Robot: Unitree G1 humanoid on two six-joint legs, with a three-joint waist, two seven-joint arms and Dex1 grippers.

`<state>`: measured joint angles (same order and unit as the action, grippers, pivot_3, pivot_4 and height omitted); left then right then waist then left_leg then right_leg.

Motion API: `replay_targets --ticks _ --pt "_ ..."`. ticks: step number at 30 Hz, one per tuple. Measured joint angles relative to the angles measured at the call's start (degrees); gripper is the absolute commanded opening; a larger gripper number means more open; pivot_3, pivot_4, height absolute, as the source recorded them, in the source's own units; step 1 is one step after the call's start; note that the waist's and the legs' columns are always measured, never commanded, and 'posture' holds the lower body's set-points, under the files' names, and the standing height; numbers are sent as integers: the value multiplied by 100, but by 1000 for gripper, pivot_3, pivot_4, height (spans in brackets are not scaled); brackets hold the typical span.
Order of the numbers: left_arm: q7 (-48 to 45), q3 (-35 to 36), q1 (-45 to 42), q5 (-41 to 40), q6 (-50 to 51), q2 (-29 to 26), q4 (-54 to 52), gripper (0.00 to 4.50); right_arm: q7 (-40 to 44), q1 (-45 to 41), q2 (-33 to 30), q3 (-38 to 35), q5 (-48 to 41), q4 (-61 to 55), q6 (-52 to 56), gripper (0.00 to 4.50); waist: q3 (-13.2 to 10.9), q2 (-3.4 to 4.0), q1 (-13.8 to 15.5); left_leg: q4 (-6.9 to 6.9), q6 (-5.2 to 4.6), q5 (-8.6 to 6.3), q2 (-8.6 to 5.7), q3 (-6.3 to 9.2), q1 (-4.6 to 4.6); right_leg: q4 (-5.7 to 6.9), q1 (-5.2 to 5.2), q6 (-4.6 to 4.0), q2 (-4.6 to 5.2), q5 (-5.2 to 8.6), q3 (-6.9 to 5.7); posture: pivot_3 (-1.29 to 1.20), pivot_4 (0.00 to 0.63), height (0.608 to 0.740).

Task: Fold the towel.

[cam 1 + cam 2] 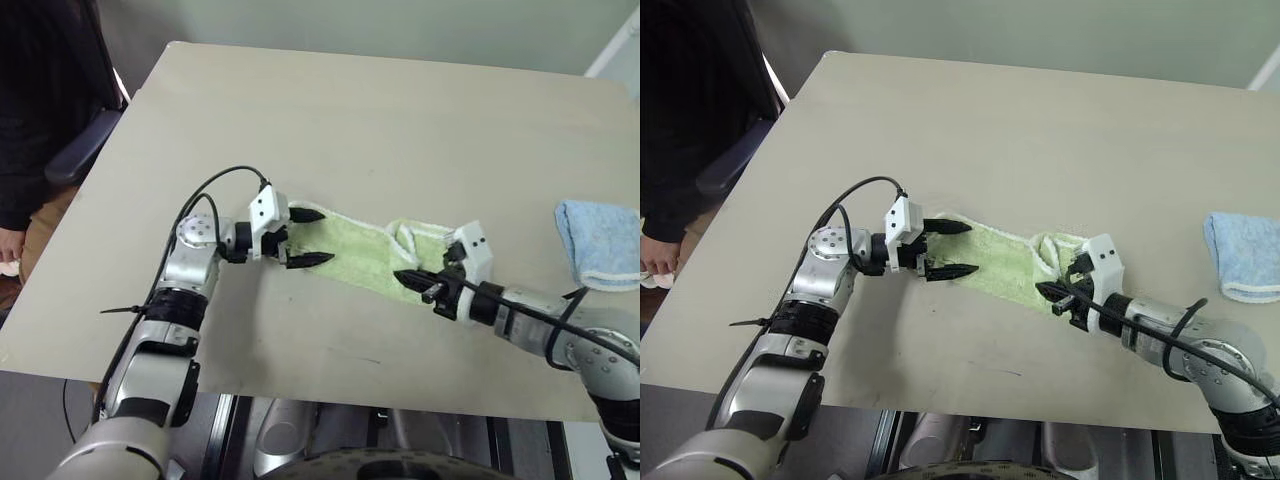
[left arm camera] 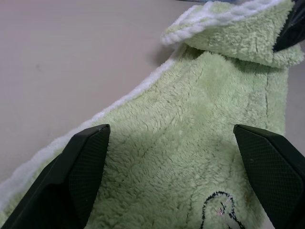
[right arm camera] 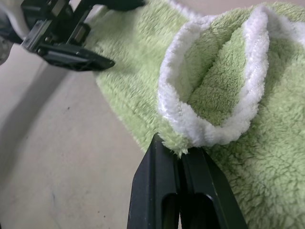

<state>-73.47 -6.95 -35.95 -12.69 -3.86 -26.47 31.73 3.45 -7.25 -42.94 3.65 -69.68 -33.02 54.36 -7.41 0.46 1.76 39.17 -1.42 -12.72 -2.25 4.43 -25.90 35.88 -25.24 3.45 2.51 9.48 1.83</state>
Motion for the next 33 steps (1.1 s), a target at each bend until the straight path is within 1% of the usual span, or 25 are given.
replay_targets --ticks 4,7,14,16,18,19,21,23,24,25,27,30,33 --pt "11 0 -1 41 22 0 -9 4500 181 4 49 -1 32 -113 64 13 0 0 -1 -1 4 1 0 0 2 0 0 -4 0 0 0 0 150 733" --pt "29 0 -11 44 100 3 -62 4500 190 2 191 4 161 -111 102 621 0 0 -1 -1 4 1 0 0 2 0 0 -4 0 0 0 0 150 733" --pt "139 17 -147 36 286 47 -263 4500 345 0 417 -18 264 -119 100 2775 0 0 -1 -1 5 2 0 0 2 0 0 -4 0 0 0 0 150 733" --pt "158 45 -169 15 332 59 -272 4500 398 9 417 -53 332 -129 83 3483 0 0 -2 -1 6 2 0 0 3 0 0 -5 0 0 0 0 150 733" --pt "176 100 -176 -79 395 105 -313 4500 446 73 424 -216 305 -161 29 4154 0 0 2 -1 7 3 1 0 1 0 0 -6 0 0 -1 0 150 733" --pt "188 133 -181 -117 413 124 -352 4500 447 156 461 -398 154 -169 -8 4462 0 0 9 -1 7 3 0 1 -1 0 0 -5 0 0 -1 0 150 733" --pt "206 209 -205 -234 462 156 -470 4500 455 321 478 -824 -155 -195 -103 4462 0 0 13 -1 7 3 -1 0 -2 -1 0 -5 0 0 0 0 150 733" --pt "197 257 -245 -369 515 214 -590 4500 580 465 393 -1113 -273 -346 -199 4462 0 0 16 -1 7 2 -1 0 -2 -2 0 -5 1 1 0 0 150 733" --pt "152 280 -265 -459 566 256 -661 4500 673 523 363 -1240 -263 -466 -284 4026 0 0 13 -2 10 1 0 0 -1 -2 0 -8 1 2 -1 0 150 733" --pt "120 285 -306 -562 645 327 -719 4126 737 595 368 -1376 -236 -570 -415 3771 0 0 14 -2 9 2 0 -1 0 -1 0 -9 0 3 -1 0 150 733" --pt "102 289 -379 -716 779 448 -834 3600 891 739 399 -1582 -186 -624 -639 3114 0 -1 16 -2 9 3 1 0 0 -1 2 -9 1 3 -2 0 150 733" --pt "-2 287 -499 -916 962 573 -953 2451 1036 914 478 -1685 111 -610 -931 2031 0 -1 7 -2 9 3 1 -1 3 0 2 -9 2 2 -1 0 150 733" --pt "-159 201 -633 -1034 1079 747 -1070 1356 1177 1006 689 -1658 618 -541 -1287 985 0 0 2 -2 8 4 2 -2 5 1 3 -8 2 1 -1 0 150 733"
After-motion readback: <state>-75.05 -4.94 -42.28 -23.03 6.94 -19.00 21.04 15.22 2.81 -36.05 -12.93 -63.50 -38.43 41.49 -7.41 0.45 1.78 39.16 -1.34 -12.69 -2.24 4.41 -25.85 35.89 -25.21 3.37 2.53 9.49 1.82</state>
